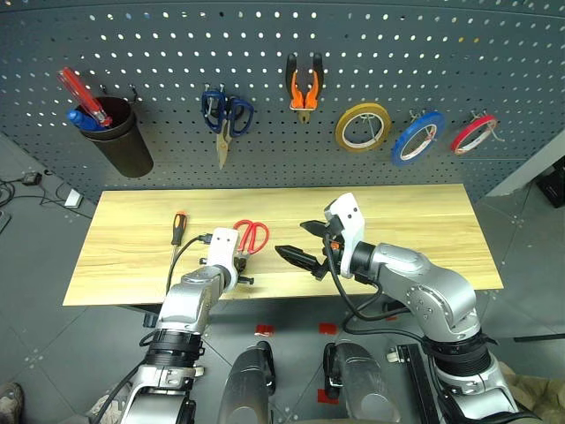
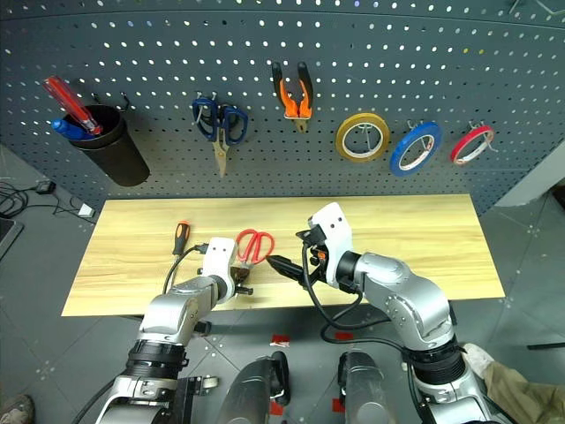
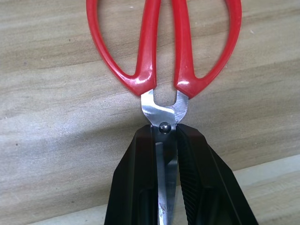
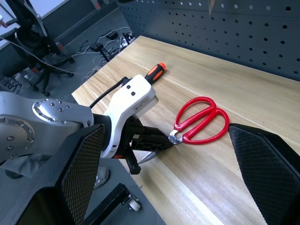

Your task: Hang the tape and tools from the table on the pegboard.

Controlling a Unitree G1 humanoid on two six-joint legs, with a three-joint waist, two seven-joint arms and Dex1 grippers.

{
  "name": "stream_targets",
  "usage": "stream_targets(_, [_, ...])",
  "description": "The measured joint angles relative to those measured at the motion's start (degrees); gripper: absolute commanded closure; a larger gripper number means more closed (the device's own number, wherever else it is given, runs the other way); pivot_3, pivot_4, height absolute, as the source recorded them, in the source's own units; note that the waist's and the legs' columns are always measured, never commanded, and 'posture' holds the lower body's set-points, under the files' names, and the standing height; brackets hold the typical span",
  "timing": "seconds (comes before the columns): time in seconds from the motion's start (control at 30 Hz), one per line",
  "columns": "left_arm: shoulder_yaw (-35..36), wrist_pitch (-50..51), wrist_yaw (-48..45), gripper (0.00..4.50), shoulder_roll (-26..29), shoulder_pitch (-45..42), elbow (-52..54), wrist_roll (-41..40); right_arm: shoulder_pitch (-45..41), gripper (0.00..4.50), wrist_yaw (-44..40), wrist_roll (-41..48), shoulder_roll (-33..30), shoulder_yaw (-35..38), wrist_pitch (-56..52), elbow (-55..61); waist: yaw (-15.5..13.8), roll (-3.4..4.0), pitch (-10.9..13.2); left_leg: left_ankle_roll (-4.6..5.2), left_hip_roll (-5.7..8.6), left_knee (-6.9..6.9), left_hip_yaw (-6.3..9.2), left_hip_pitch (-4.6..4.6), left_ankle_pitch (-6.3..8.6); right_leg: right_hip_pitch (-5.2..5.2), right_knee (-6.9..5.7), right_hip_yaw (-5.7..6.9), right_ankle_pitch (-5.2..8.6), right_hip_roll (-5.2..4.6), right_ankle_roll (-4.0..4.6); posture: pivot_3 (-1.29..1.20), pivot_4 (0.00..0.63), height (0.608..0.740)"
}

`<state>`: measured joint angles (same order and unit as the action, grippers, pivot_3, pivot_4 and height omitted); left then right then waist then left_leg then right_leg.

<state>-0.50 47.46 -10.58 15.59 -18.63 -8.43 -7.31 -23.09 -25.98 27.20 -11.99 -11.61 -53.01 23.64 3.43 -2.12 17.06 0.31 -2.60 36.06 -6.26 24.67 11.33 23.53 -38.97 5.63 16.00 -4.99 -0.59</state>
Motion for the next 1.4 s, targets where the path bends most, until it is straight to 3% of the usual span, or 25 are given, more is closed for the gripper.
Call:
stream_targets(0.27, [1.87,-2.34,1.67,1.39,-0.56,1.54,1.38,0.83,0.31,0.00,-0.02,-0.04,-0.27,-0.92,0.31,0.00,0.30,-0.01,0.00,0.04,-0.01,-0.01,0.00,0.02,0.03,0.02,0.00,0.02,0.00,0.00,0.00,-0.22,0.271,0.740])
stream_targets(0.77, [-1.28,1.88,-2.25,1.39,0.83,-2.55,-2.89,2.18,-0.12,0.00,-1.20,0.00,-1.21,-0.96,1.07,0.00,0.36,0.10,-0.93,0.01,0.02,0.00,0.00,0.01,0.01,0.00,0.00,0.04,0.00,0.01,-0.02,-0.22,0.248,0.740])
stream_targets(0.87, [-2.60,1.89,-3.80,1.96,1.30,-2.80,-3.70,2.96,-0.21,0.00,-1.71,0.58,-1.31,-0.97,1.07,0.00,0.38,0.11,-1.19,0.05,0.02,0.00,0.01,-0.04,0.03,-0.05,0.00,0.03,0.00,0.00,-0.02,-0.22,0.247,0.740])
stream_targets(1.1, [-4.27,2.59,-6.81,4.10,2.08,-2.55,-4.35,3.26,-0.17,0.00,-2.91,1.15,-1.62,-1.07,0.94,0.00,0.34,0.44,-1.58,0.10,0.02,0.01,0.01,-0.09,0.06,-0.10,0.00,0.02,0.01,0.00,-0.02,-0.22,0.248,0.740])
stream_targets(1.4, [-4.57,2.03,-7.68,4.17,1.99,-2.51,-5.35,3.44,0.15,0.00,-3.86,1.14,-2.38,-1.57,0.92,0.01,0.35,0.64,-2.03,0.12,0.02,0.01,0.00,-0.23,0.07,-0.22,0.01,0.00,0.07,0.00,-0.14,-0.23,0.246,0.740])
